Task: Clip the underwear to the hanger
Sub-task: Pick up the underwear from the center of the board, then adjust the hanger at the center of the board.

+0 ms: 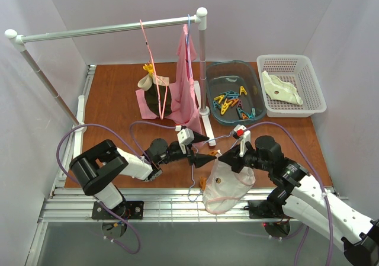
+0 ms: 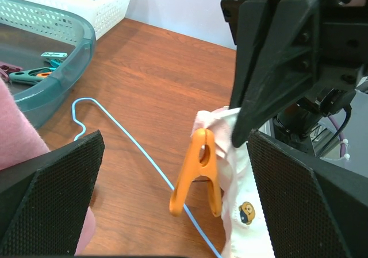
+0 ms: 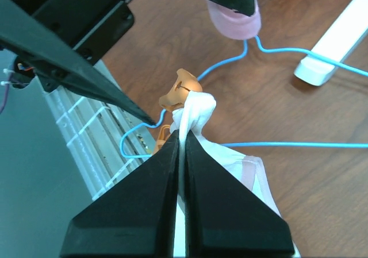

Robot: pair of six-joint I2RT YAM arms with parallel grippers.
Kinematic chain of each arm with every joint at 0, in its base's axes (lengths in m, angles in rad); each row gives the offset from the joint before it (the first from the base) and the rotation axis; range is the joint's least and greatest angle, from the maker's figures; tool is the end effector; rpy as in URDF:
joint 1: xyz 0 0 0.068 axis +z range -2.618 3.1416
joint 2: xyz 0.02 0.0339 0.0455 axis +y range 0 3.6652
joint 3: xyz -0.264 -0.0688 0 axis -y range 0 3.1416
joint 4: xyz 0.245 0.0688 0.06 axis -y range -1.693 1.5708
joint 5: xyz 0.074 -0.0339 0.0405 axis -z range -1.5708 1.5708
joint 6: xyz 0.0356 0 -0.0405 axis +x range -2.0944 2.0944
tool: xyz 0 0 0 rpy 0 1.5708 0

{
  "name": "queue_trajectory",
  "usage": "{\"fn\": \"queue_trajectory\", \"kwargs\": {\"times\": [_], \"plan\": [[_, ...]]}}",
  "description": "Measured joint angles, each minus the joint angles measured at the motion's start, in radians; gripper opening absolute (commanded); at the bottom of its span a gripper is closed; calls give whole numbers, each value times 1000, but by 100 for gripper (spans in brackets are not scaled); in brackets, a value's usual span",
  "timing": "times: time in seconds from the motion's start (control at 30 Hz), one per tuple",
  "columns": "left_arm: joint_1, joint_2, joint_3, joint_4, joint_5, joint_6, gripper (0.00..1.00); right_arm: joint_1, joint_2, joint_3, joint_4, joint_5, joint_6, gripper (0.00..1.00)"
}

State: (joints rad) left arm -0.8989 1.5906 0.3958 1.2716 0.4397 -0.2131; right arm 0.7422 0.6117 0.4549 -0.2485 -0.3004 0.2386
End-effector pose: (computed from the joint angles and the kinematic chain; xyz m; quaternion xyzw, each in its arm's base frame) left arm 0.1605 -0.2261 0.1797 0.3736 0.5707 -0.5038 0.5300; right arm 0.1067 0.1122 0.2435 -0.2854 0.7790 0.3665 0.4212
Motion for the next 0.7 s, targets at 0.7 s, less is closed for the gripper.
{"fn": "queue_trajectory", "kwargs": {"times": [0.7], "plan": [[0, 9, -2, 35, 119, -10, 69, 1, -51, 35, -18, -37, -6, 1]]}}
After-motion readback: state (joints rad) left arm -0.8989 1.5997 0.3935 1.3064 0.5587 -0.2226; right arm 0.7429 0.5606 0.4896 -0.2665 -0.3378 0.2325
